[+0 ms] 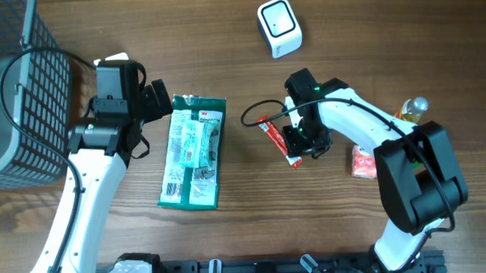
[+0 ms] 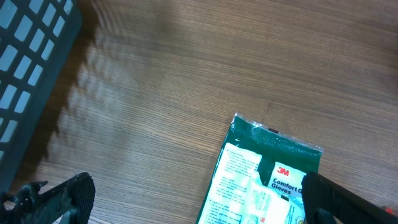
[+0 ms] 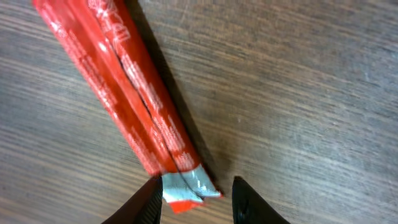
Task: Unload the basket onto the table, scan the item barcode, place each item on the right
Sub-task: 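Lift the sachet and swing it toward the white scanner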
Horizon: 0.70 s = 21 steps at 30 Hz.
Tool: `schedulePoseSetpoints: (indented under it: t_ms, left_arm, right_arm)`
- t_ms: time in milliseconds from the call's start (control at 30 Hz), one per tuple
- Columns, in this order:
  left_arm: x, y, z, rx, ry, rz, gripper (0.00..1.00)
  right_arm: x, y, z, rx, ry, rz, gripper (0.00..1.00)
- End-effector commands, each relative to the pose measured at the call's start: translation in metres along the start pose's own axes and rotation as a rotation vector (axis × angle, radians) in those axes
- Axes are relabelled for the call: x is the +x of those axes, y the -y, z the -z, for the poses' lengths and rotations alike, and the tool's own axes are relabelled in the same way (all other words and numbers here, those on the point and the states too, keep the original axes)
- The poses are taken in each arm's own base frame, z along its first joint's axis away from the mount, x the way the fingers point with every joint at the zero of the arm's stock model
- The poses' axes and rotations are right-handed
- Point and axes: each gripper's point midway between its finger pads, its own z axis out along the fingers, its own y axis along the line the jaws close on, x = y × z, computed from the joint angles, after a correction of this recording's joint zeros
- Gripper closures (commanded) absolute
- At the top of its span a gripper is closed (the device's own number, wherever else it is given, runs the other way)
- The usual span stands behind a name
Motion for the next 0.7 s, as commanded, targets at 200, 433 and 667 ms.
schedulePoseSetpoints:
  t_ms: [200, 433, 667]
  left_arm:
    - [-0.006, -0.001, 0.003, -0.003, 0.018, 0.022, 0.0]
    - [-0.006, -0.001, 0.003, -0.003, 0.018, 0.022, 0.0]
    - [-0.006, -0.001, 0.003, -0.003, 0.018, 0.022, 0.0]
  right_arm:
    - [0.002, -0.009, -0.008, -0.026, 0.027, -0.005, 0.62]
    - [0.002, -0.006, -0.015, 0.086, 0.057, -0.013, 0.73]
    - [-0.001, -0.01, -0.017, 0.14, 0.094, -0.041, 0.87]
